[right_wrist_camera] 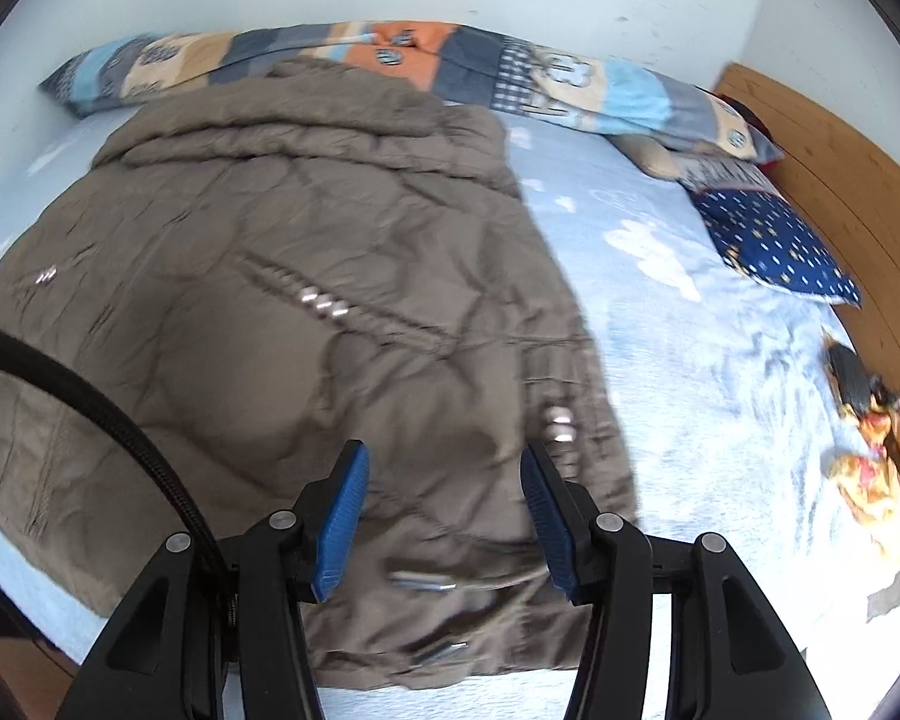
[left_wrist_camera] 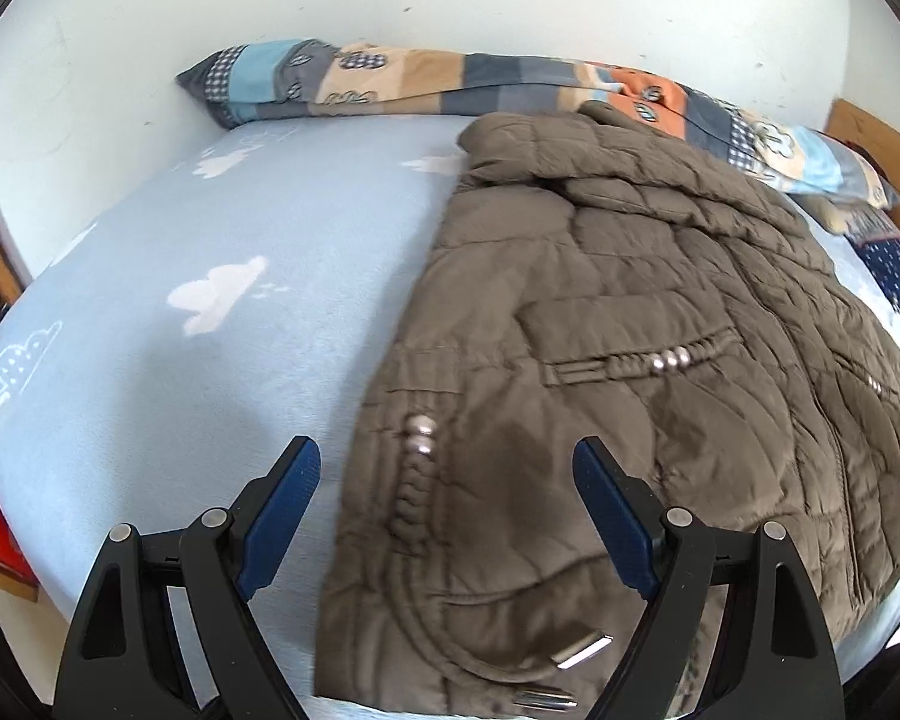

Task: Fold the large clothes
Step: 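Close both tools on the jacket hem, side by side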

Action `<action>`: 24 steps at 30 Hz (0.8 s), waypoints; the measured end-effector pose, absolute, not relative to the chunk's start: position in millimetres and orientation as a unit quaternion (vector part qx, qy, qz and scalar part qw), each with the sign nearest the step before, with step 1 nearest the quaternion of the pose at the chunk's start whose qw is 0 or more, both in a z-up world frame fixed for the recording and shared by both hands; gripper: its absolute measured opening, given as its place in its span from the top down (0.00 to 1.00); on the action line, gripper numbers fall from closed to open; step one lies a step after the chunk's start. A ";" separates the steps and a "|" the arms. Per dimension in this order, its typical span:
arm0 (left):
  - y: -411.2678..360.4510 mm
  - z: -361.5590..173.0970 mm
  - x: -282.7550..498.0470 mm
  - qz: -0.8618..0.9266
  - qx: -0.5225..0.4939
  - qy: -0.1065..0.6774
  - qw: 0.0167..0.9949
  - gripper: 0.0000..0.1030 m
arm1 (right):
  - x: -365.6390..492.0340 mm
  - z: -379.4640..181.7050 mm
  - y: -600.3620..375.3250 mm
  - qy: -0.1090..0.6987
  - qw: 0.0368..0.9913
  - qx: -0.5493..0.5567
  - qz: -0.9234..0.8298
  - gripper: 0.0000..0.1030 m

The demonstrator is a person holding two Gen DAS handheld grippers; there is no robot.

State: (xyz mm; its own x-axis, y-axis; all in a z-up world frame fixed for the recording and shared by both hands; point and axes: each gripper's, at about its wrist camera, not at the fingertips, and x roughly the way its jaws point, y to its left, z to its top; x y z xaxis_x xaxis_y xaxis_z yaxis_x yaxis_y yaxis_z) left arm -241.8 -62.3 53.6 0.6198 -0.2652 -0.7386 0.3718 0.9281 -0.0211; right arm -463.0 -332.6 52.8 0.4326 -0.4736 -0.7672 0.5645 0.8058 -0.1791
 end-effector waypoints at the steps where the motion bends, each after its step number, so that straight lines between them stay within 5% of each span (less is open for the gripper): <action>1: -59.8 52.9 -239.1 -0.173 0.065 0.402 0.897 0.17 | -465.4 53.5 -336.5 0.434 0.843 0.057 -0.312 0.45; 6: -41.6 51.8 -225.8 -0.154 0.035 0.421 0.893 0.17 | -479.5 60.3 -363.9 0.423 0.837 0.096 -0.334 0.37; 11: -11.6 45.6 -205.4 -0.167 -0.030 0.479 0.861 0.17 | -515.2 61.0 -421.9 0.388 0.832 0.257 -0.303 0.27; 15: 11.9 40.0 -191.5 -0.200 -0.107 0.527 0.819 0.17 | -541.5 39.1 -455.7 0.360 0.807 0.398 -0.246 0.27; 24: 30.0 24.9 -183.5 -0.227 -0.157 0.564 0.778 0.17 | -531.5 16.3 -443.4 0.376 0.783 0.457 -0.188 0.26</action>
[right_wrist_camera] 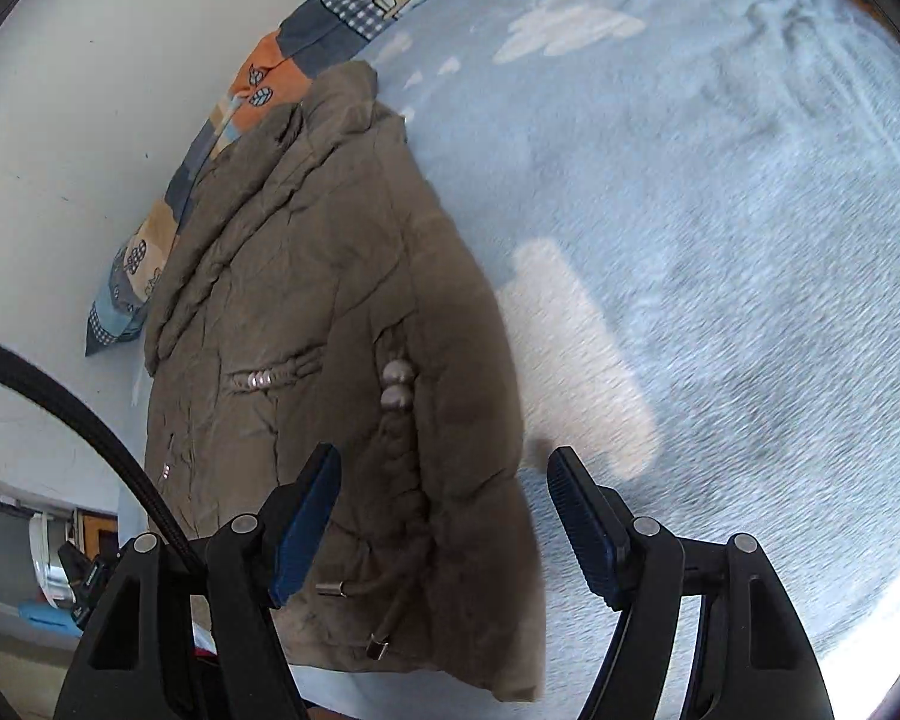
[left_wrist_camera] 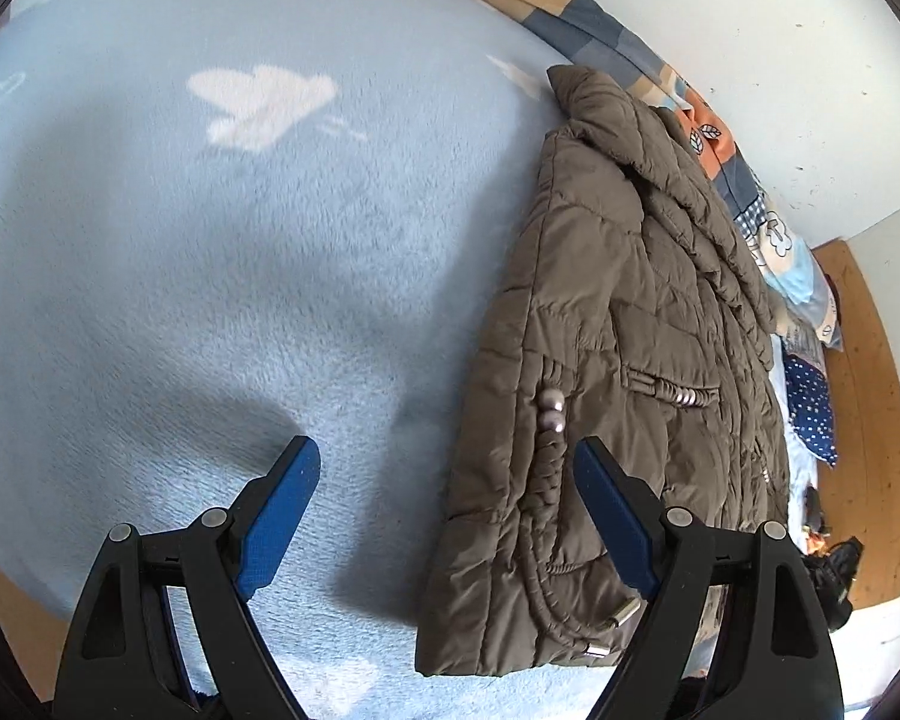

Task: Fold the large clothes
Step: 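Close both tools on the jacket hem, side by side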

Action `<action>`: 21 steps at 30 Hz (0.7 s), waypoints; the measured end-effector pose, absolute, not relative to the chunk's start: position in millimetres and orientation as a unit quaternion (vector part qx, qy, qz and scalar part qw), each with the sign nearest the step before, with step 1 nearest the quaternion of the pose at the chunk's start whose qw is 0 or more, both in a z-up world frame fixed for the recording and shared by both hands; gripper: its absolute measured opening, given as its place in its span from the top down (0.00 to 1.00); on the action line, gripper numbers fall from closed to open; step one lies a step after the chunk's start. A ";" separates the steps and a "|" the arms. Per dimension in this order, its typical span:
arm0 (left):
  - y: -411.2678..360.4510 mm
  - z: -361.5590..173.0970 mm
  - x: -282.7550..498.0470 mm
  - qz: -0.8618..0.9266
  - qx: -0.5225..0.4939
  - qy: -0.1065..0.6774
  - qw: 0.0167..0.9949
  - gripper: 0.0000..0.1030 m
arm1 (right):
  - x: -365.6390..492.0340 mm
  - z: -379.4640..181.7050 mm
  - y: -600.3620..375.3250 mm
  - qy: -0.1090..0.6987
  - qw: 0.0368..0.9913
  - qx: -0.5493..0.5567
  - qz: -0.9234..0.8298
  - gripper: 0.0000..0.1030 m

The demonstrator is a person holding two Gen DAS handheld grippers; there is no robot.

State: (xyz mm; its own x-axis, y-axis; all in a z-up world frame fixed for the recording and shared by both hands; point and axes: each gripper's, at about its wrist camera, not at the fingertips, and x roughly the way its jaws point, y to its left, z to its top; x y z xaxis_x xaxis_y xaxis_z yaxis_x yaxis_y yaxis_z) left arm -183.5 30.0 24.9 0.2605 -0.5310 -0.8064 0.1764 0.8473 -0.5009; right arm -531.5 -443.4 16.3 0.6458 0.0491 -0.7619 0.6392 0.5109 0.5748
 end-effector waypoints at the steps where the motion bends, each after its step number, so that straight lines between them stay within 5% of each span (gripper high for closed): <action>1: 31.3 23.1 -183.8 -0.230 -0.160 0.565 0.776 0.17 | -529.4 14.7 -442.7 0.380 0.782 0.458 -0.186 0.26; 19: -12.8 13.4 -209.1 -0.342 -0.119 0.569 0.738 0.17 | -509.6 -4.1 -430.2 0.407 0.777 0.459 -0.140 0.25; 21: -14.0 6.4 -207.3 -0.338 -0.135 0.570 0.737 0.11 | -507.8 -7.3 -430.4 0.408 0.775 0.461 -0.140 0.24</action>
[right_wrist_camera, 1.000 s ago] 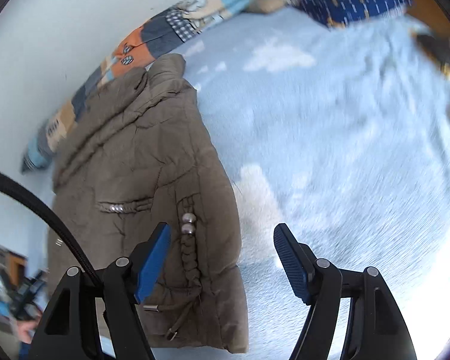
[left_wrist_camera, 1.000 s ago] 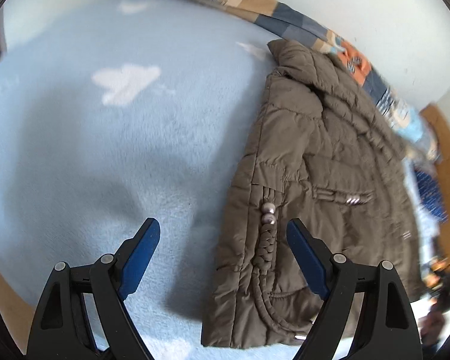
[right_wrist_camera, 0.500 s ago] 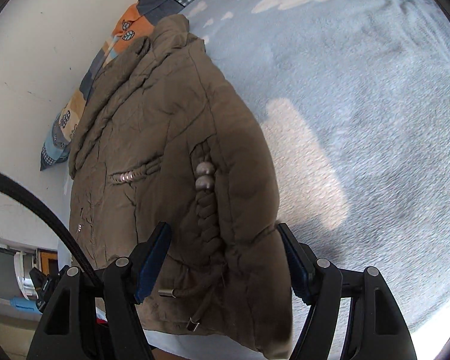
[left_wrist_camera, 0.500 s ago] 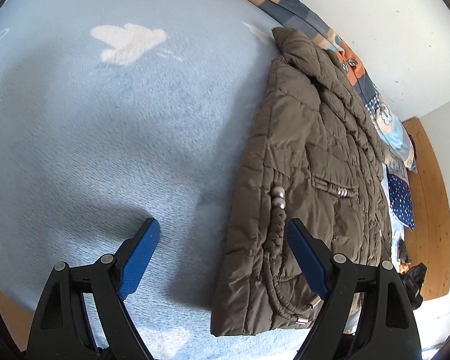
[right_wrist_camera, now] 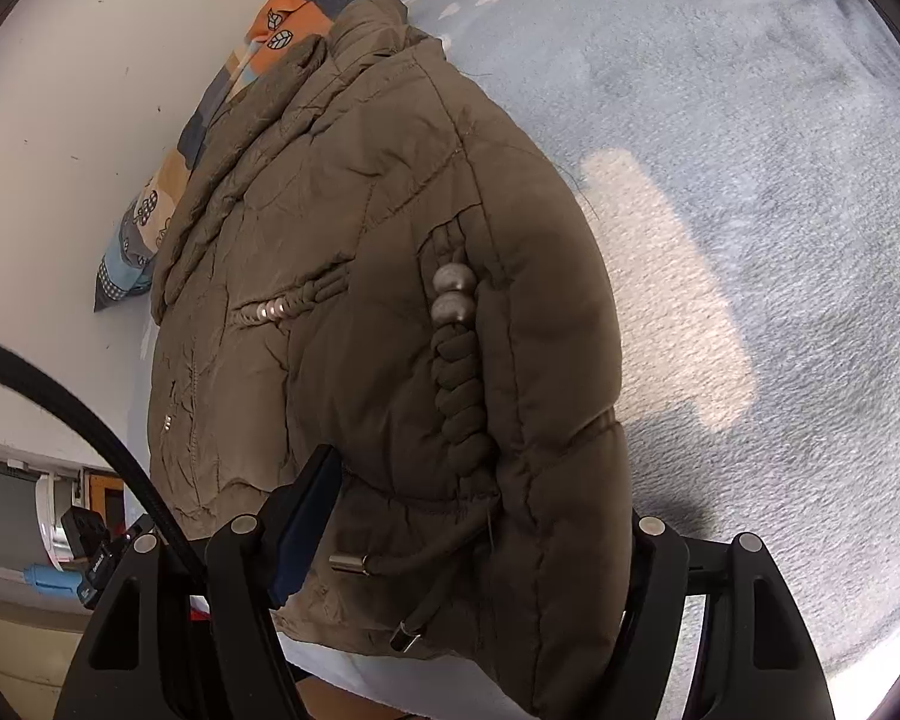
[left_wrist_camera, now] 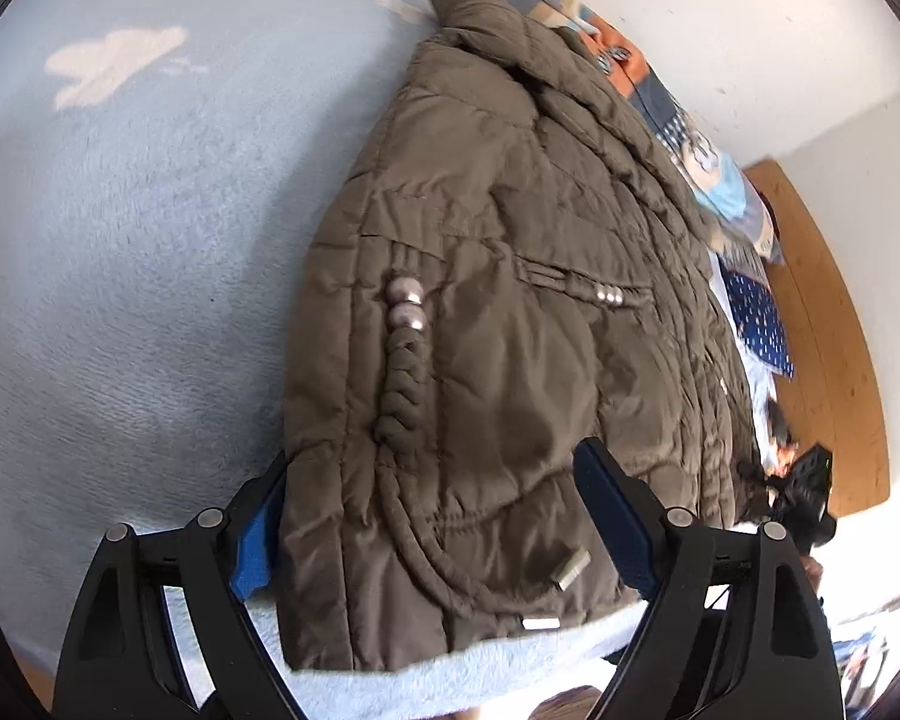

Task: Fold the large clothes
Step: 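Close both tools on the jacket hem, side by side, then lift the gripped hem upward with both tools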

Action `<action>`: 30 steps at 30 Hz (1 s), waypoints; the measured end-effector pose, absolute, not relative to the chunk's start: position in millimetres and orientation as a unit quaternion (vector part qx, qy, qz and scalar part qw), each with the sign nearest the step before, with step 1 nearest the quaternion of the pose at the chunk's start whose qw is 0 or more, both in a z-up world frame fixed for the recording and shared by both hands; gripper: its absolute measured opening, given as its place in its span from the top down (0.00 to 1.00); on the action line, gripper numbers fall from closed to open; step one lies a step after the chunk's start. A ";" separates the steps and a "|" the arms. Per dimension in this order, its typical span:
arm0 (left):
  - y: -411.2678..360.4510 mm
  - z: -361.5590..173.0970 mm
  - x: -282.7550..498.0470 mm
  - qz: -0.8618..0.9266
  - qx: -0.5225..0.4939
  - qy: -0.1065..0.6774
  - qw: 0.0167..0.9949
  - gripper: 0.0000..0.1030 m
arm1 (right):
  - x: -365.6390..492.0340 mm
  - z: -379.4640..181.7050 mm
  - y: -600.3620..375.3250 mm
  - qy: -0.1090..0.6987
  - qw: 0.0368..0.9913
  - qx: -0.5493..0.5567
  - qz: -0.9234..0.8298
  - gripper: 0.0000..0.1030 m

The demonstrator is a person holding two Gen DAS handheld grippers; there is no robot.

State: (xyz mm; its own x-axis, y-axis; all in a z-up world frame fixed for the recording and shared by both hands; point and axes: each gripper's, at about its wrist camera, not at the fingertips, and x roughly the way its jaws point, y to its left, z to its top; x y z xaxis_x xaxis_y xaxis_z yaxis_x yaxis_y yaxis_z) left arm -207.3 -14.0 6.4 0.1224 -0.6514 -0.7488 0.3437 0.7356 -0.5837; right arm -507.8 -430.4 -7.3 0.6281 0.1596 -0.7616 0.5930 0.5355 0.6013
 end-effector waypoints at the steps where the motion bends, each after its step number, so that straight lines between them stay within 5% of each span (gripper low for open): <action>1: -16.1 5.7 -208.0 -0.338 -0.136 0.567 0.738 0.07 | -507.4 -8.9 -430.8 0.407 0.775 0.463 -0.139 0.24; 5: -36.3 9.0 -223.0 -0.333 -0.069 0.549 0.763 0.01 | -504.4 -9.5 -429.2 0.405 0.777 0.460 -0.142 0.25; 11: -51.6 12.3 -241.8 -0.290 -0.004 0.509 0.811 0.06 | -505.7 -5.5 -424.6 0.399 0.787 0.450 -0.138 0.45; 30: -58.2 8.2 -245.3 -0.273 0.014 0.496 0.824 0.02 | -504.1 -6.0 -412.8 0.398 0.807 0.403 -0.168 0.43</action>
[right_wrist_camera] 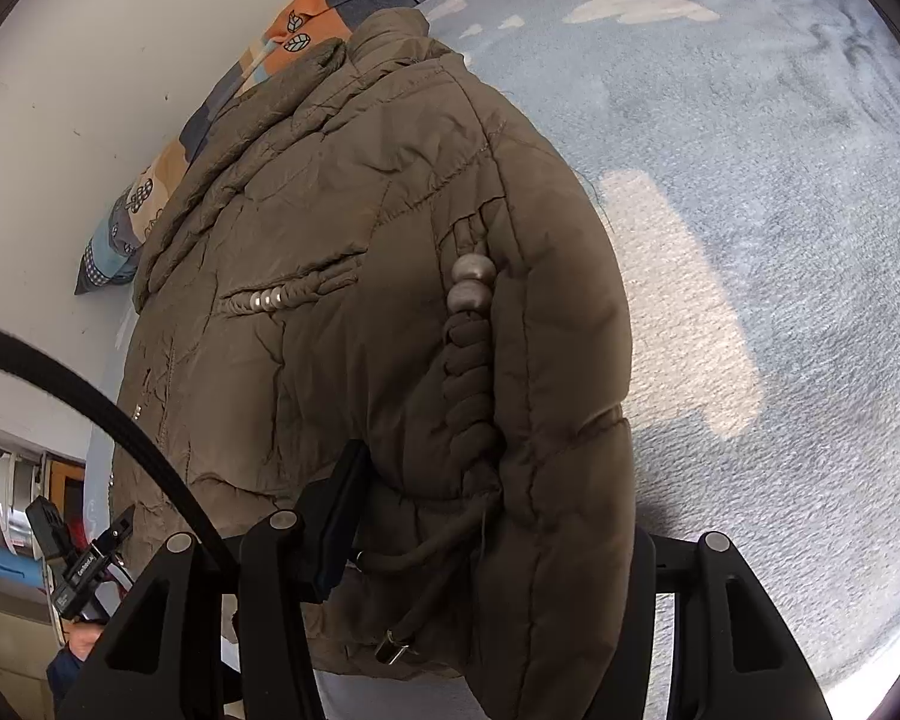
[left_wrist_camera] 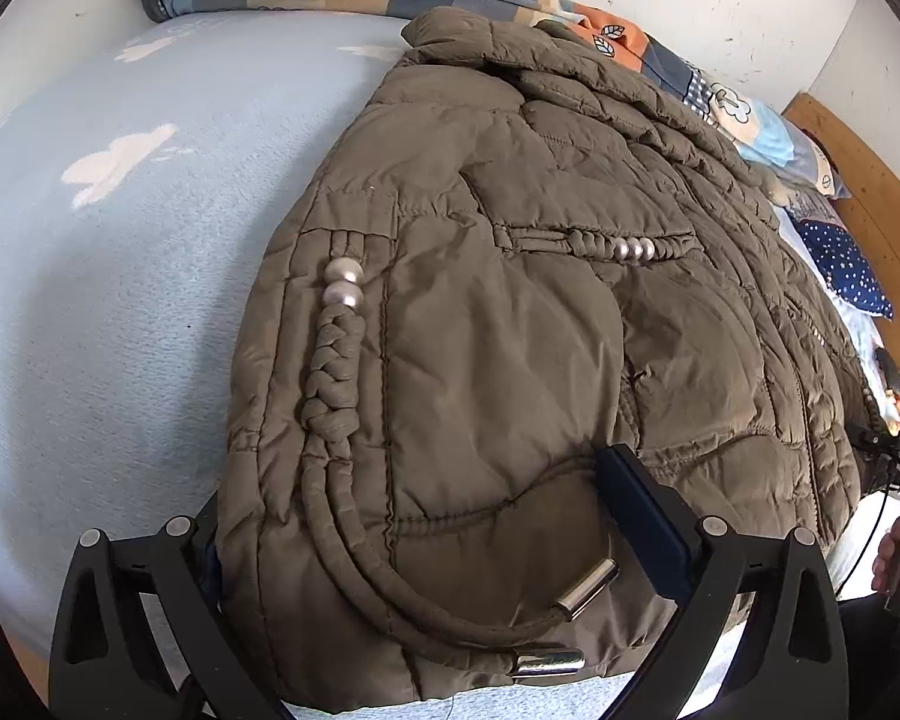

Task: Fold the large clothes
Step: 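Lift the gripped hem upward with both tools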

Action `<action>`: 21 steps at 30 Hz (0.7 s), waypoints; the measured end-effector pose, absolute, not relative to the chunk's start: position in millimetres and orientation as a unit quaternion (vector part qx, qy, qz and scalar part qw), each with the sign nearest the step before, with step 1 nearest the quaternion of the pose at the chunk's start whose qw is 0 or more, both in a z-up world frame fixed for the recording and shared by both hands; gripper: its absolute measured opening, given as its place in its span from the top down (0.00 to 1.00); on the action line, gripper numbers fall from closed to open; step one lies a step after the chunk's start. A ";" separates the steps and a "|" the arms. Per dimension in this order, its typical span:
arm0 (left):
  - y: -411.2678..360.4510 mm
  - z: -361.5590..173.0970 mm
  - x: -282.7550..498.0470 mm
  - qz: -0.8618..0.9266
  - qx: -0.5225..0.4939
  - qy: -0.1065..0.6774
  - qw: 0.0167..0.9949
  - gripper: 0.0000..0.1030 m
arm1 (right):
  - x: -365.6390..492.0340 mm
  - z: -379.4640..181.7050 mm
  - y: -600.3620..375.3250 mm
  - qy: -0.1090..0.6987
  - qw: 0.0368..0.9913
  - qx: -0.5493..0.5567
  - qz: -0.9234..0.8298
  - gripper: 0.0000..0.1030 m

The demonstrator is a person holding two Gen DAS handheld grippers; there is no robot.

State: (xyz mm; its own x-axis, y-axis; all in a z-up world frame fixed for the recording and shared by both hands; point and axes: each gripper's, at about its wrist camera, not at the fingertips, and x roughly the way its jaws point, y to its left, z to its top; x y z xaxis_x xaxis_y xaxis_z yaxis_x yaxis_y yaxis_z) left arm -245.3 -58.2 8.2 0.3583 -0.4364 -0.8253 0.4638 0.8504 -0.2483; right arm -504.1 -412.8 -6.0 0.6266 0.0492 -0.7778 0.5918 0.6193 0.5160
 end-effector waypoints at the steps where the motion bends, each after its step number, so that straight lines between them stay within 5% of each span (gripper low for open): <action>1: -58.3 8.3 -245.6 -0.273 0.015 0.496 0.824 0.02 | -504.7 -6.2 -413.4 0.397 0.806 0.405 -0.168 0.43; 6: -58.4 12.3 -248.7 -0.267 0.022 0.477 0.837 0.09 | -504.9 -4.8 -411.9 0.397 0.808 0.400 -0.173 0.44; 11: -60.9 27.4 -258.5 -0.266 0.046 0.437 0.858 0.45 | -503.4 6.3 -405.4 0.395 0.817 0.388 -0.164 0.71; 12: -61.3 30.5 -260.5 -0.259 0.054 0.428 0.864 0.59 | -503.5 11.7 -402.6 0.390 0.822 0.382 -0.163 0.75; 15: -60.2 42.1 -267.0 -0.260 0.058 0.403 0.876 0.74 | -505.7 22.8 -396.0 0.376 0.833 0.371 -0.165 0.80; 21: -52.7 59.6 -271.0 -0.277 0.041 0.378 0.882 0.80 | -520.8 44.8 -388.5 0.322 0.857 0.368 -0.161 0.83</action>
State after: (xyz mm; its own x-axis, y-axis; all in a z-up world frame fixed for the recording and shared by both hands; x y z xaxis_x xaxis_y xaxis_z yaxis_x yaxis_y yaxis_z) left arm -271.0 -52.7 59.6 0.5598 -0.4588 -0.6900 0.5202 0.8428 -0.1384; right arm -520.8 -388.6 44.8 0.7412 -0.0386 -0.6702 0.5127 0.6769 0.5281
